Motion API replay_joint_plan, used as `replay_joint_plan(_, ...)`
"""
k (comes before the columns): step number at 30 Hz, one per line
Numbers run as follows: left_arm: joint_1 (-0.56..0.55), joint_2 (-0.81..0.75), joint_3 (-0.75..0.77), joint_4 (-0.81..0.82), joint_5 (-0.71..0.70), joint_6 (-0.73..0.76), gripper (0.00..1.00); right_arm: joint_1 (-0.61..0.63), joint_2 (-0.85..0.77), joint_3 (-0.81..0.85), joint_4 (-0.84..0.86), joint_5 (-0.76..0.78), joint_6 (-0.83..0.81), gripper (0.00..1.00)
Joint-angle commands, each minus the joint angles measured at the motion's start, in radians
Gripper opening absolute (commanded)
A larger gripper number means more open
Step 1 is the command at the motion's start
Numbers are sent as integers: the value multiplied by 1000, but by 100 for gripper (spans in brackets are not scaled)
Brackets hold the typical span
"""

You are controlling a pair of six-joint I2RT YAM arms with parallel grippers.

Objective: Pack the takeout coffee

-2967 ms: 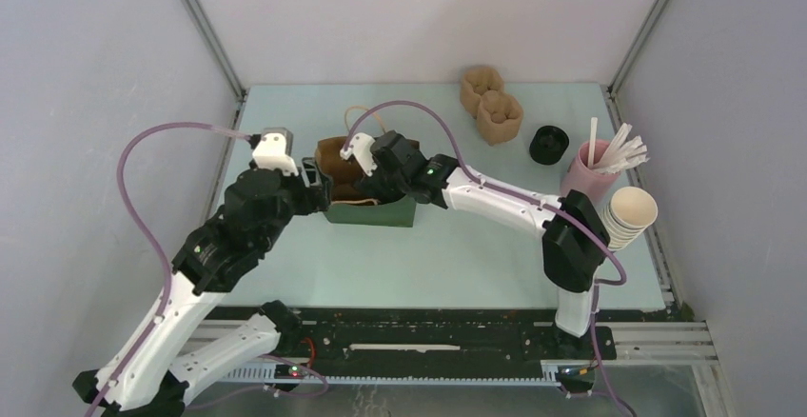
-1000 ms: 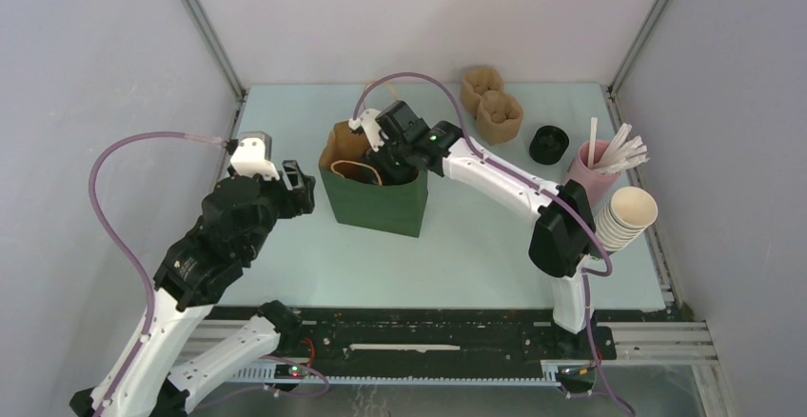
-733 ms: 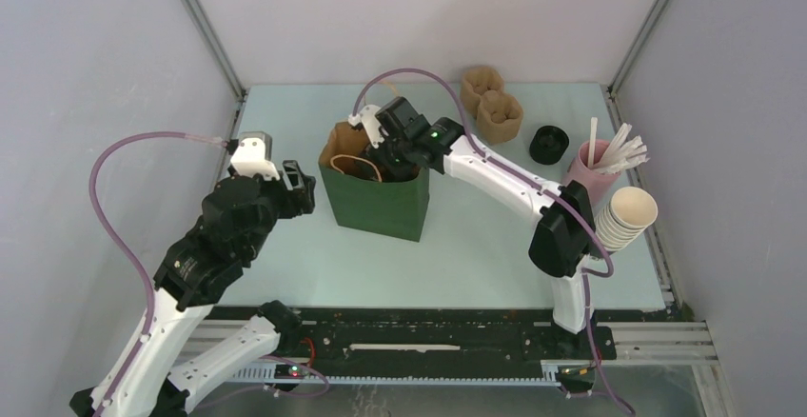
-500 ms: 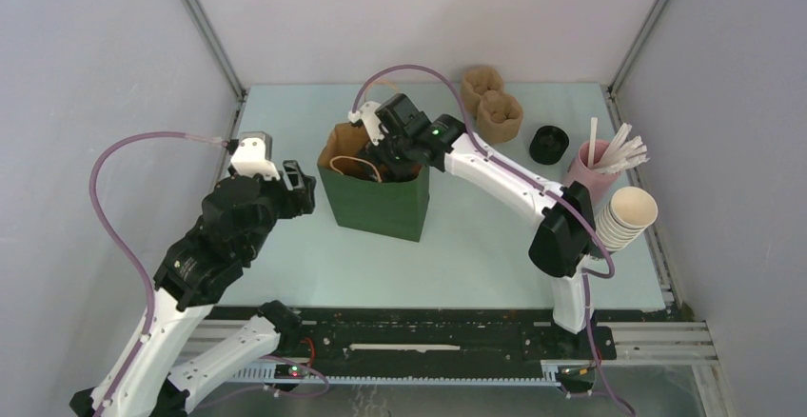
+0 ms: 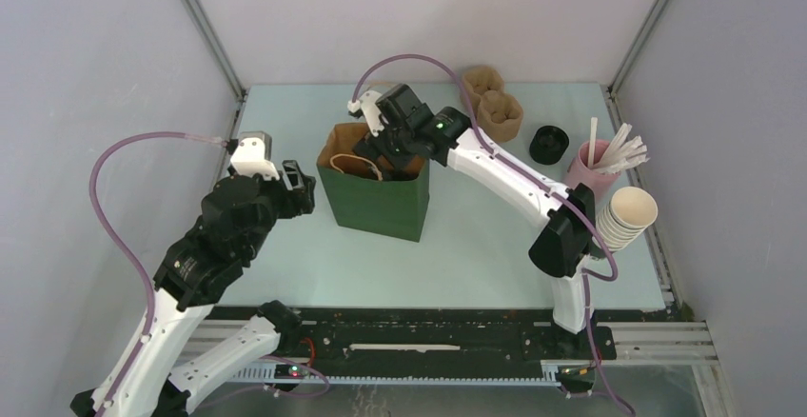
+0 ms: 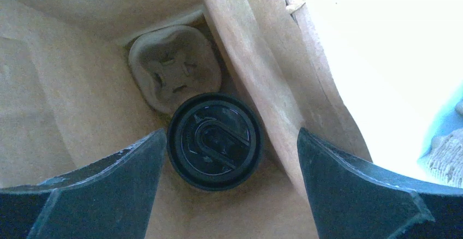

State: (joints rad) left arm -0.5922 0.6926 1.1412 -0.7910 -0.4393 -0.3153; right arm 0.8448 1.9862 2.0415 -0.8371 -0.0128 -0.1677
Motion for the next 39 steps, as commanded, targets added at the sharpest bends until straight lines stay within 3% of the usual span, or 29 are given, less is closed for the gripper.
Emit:
replay_joint_plan(1,9,-7,25,12,10,-2,71,4,-45,64,-24,13,18,97)
replay_joint_plan(15,11,-28,9,28,18,-15,71,33,-161,136,-113,12,29,91)
replay_joint_plan(24,12,-20,42,49,23,-13,71,31,-305,184,-210,162,36,91)
replay_joint_plan(28,11,-6,101,36,12,6,74,25,-438,107,-244,268,22,93)
replay_joint_plan(32,9,-15,137,45,-28,-1,75,7,-635,-91,-235,375,16,99)
replay_joint_plan(39,11,-37,183,68,-70,-6,79,-142,-800,-239,-299,439,94,100)
